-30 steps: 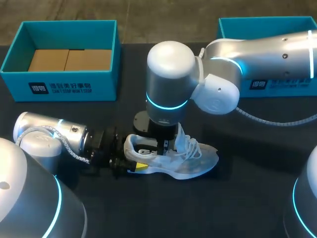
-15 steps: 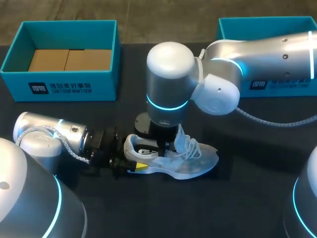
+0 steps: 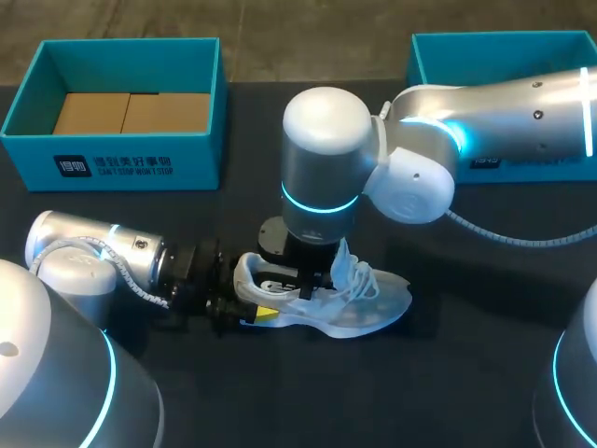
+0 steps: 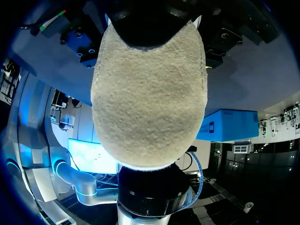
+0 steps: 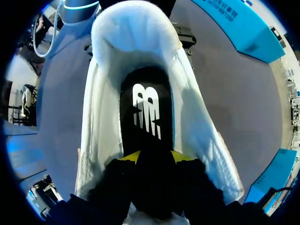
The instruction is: Take the shoe out of the shoebox, open the shoe tongue, remove and reinsert the insole, then place the shoe into the shoebox
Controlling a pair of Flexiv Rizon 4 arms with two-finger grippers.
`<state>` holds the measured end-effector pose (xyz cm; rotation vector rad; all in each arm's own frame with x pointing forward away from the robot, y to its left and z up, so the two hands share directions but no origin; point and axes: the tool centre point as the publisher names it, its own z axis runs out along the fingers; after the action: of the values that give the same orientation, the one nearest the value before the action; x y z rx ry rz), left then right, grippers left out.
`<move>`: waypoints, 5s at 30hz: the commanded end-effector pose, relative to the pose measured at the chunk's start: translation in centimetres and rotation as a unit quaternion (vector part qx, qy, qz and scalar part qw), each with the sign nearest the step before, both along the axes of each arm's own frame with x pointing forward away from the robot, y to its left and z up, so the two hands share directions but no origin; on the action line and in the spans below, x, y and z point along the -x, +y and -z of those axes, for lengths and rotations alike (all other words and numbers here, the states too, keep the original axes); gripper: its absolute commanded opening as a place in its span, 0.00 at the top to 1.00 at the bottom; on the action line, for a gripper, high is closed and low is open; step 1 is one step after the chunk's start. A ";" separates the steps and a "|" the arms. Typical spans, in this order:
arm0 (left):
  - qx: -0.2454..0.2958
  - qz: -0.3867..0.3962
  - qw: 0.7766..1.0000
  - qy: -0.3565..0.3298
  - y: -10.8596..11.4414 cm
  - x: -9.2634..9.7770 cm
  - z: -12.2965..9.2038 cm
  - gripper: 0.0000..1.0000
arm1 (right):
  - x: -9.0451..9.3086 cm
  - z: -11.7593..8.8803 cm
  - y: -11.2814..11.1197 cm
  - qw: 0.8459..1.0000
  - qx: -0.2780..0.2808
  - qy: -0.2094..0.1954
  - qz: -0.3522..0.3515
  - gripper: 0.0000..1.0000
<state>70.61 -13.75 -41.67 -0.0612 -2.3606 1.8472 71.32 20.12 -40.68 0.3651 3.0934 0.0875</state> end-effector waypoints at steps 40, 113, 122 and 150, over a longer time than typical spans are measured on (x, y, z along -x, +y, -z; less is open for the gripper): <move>-0.001 0.000 1.000 0.000 0.0 0.0 0.3 1.00 | 4.8 2.4 0.3 0.994 -0.030 0.108 -0.004 1.00; -0.001 0.000 1.000 0.000 0.0 0.0 0.3 1.00 | -0.9 -0.1 0.6 0.997 -0.018 -0.077 0.025 0.63; -0.001 0.000 1.000 0.000 0.0 0.0 0.3 1.00 | -1.1 1.9 0.5 0.998 -0.001 -0.048 0.038 0.59; -0.001 0.000 1.000 0.000 0.0 0.0 0.3 1.00 | 4.3 6.5 1.3 0.993 0.032 0.110 0.023 1.00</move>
<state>70.30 -13.62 -41.72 -0.0650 -2.3597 1.8454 69.01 20.52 -40.91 0.4727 3.2940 -0.0407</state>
